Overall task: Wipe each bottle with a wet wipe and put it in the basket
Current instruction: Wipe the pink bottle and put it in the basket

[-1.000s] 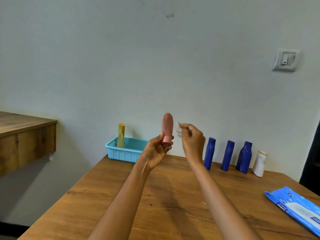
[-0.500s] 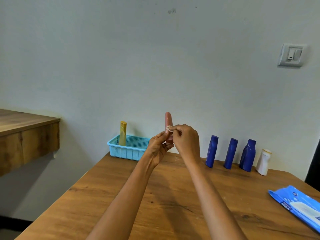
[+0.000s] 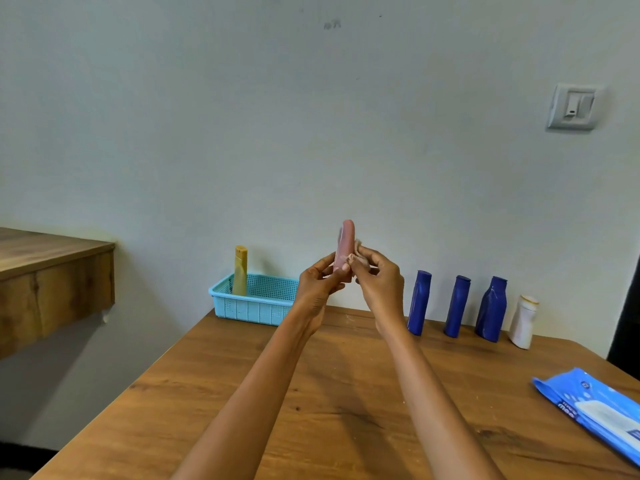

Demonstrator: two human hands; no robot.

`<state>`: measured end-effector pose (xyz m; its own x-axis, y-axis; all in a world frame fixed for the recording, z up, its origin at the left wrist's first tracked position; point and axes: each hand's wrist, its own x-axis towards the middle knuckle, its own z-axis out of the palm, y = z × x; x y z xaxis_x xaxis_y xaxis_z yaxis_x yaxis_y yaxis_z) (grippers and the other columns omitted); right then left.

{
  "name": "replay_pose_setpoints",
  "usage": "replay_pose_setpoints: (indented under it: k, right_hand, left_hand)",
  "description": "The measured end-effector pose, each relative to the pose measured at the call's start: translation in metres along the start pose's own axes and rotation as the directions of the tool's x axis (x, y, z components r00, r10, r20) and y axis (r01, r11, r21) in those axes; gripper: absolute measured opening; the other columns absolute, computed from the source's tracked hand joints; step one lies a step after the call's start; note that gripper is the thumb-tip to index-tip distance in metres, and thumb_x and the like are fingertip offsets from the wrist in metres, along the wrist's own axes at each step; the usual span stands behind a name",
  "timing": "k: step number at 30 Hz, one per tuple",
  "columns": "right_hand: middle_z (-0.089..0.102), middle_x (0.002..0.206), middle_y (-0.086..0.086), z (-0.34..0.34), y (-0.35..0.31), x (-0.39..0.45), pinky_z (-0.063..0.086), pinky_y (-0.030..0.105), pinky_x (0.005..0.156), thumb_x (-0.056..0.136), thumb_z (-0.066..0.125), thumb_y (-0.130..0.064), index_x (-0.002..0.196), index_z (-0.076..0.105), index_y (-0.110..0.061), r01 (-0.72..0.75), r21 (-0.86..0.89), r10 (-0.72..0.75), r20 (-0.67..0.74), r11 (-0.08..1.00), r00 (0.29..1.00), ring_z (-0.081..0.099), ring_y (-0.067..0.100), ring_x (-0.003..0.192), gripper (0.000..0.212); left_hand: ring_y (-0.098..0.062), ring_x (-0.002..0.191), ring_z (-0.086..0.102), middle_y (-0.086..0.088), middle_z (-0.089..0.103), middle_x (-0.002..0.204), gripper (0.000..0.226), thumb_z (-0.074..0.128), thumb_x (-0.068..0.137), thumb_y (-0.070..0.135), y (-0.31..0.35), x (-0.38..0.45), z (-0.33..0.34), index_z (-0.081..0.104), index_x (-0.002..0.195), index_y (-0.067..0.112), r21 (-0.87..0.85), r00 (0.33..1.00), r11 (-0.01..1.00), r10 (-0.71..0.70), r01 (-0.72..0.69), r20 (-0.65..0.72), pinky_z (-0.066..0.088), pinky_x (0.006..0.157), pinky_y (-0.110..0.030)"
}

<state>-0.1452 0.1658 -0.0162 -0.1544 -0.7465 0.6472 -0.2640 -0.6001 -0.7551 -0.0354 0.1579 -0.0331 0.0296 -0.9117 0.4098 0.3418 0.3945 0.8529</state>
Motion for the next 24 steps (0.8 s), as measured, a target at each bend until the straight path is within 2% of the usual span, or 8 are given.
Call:
replay_pose_setpoints:
  k: [3, 5, 9, 12, 15, 19, 21, 24]
  right_hand:
    - [0.068, 0.109, 0.006, -0.005, 0.003, 0.004, 0.059, 0.032, 0.074, 0.090, 0.061, -0.031, 0.116, 0.064, -0.014, -0.061, 0.097, 0.064, -0.027, 0.993, 0.998, 0.066, 0.019, 0.093, 0.032]
    - [0.069, 0.106, 0.007, -0.005, 0.006, 0.006, 0.059, 0.030, 0.071, 0.090, 0.060, -0.030, 0.113, 0.064, -0.014, -0.090, 0.154, 0.098, -0.043, 0.984, 0.994, 0.068, 0.020, 0.091, 0.028]
    - [0.069, 0.105, 0.007, -0.004, 0.012, 0.005, 0.058, 0.034, 0.078, 0.090, 0.059, -0.028, 0.113, 0.065, -0.015, -0.166, 0.211, 0.175, -0.026, 0.963, 0.984, 0.067, 0.021, 0.093, 0.026]
    - [0.069, 0.105, 0.005, -0.004, 0.014, 0.004, 0.057, 0.033, 0.083, 0.089, 0.062, -0.030, 0.113, 0.066, -0.014, -0.196, 0.211, 0.204, -0.014, 0.957, 0.979, 0.067, 0.019, 0.094, 0.030]
    - [0.069, 0.107, 0.003, -0.001, 0.015, 0.003, 0.057, 0.031, 0.082, 0.087, 0.064, -0.033, 0.116, 0.064, -0.015, -0.186, 0.182, 0.193, -0.021, 0.966, 0.981, 0.067, 0.019, 0.095, 0.034]
    - [0.069, 0.105, 0.005, 0.000, 0.014, 0.002, 0.056, 0.027, 0.080, 0.085, 0.067, -0.027, 0.116, 0.064, -0.011, -0.221, 0.224, 0.231, -0.020, 0.949, 0.973, 0.067, 0.019, 0.094, 0.035]
    - [0.070, 0.105, 0.004, 0.000, 0.013, 0.003, 0.056, 0.029, 0.083, 0.084, 0.068, -0.026, 0.117, 0.064, -0.011, -0.221, 0.230, 0.233, -0.027, 0.948, 0.972, 0.067, 0.019, 0.095, 0.037]
    - [0.069, 0.106, 0.002, 0.000, 0.009, 0.004, 0.056, 0.026, 0.081, 0.085, 0.068, -0.027, 0.118, 0.064, -0.013, -0.229, 0.263, 0.245, -0.030, 0.937, 0.969, 0.067, 0.018, 0.096, 0.036]
  left_hand:
    - [-0.013, 0.093, 0.065, 0.000, 0.071, 0.097, 0.039, 0.064, 0.086, 0.016, 0.007, 0.000, 0.003, 0.057, 0.123, 0.022, 0.041, 0.995, 0.999, 0.033, -0.037, 0.092, 0.050, 0.084, -0.026]
    - [-0.013, 0.094, 0.066, 0.000, 0.073, 0.094, 0.042, 0.063, 0.086, 0.015, 0.008, -0.001, 0.007, 0.054, 0.127, 0.019, -0.017, 0.992, 1.000, 0.012, -0.010, 0.124, 0.050, 0.084, -0.027]
    - [-0.016, 0.089, 0.068, -0.008, 0.072, 0.096, 0.047, 0.068, 0.081, 0.004, 0.002, -0.003, 0.011, 0.054, 0.125, 0.013, -0.075, 0.999, 0.997, 0.012, -0.010, 0.035, 0.053, 0.083, -0.028]
    - [-0.019, 0.087, 0.068, -0.011, 0.070, 0.105, 0.050, 0.072, 0.078, 0.003, -0.002, -0.002, 0.013, 0.056, 0.124, 0.012, 0.063, 0.994, 0.996, 0.075, -0.070, -0.078, 0.053, 0.074, -0.023]
    - [-0.019, 0.087, 0.069, -0.004, 0.069, 0.105, 0.046, 0.076, 0.075, 0.009, -0.004, -0.001, 0.016, 0.059, 0.117, 0.017, 0.209, 0.977, 0.971, 0.152, -0.119, -0.147, 0.052, 0.071, -0.020]
    - [-0.017, 0.091, 0.068, 0.001, 0.067, 0.106, 0.044, 0.077, 0.075, 0.012, -0.005, -0.003, 0.014, 0.058, 0.113, 0.022, 0.279, 0.971, 0.944, 0.213, -0.176, -0.111, 0.052, 0.070, -0.017]
    - [-0.018, 0.095, 0.067, -0.001, 0.067, 0.110, 0.045, 0.076, 0.076, 0.011, -0.004, -0.004, 0.012, 0.057, 0.115, 0.023, 0.238, 0.978, 0.956, 0.194, -0.170, -0.079, 0.054, 0.077, -0.021]
    - [-0.020, 0.102, 0.066, -0.003, 0.068, 0.111, 0.042, 0.074, 0.079, 0.012, -0.002, -0.005, 0.011, 0.060, 0.117, 0.023, 0.114, 0.986, 0.980, 0.165, -0.161, -0.028, 0.051, 0.094, -0.038]
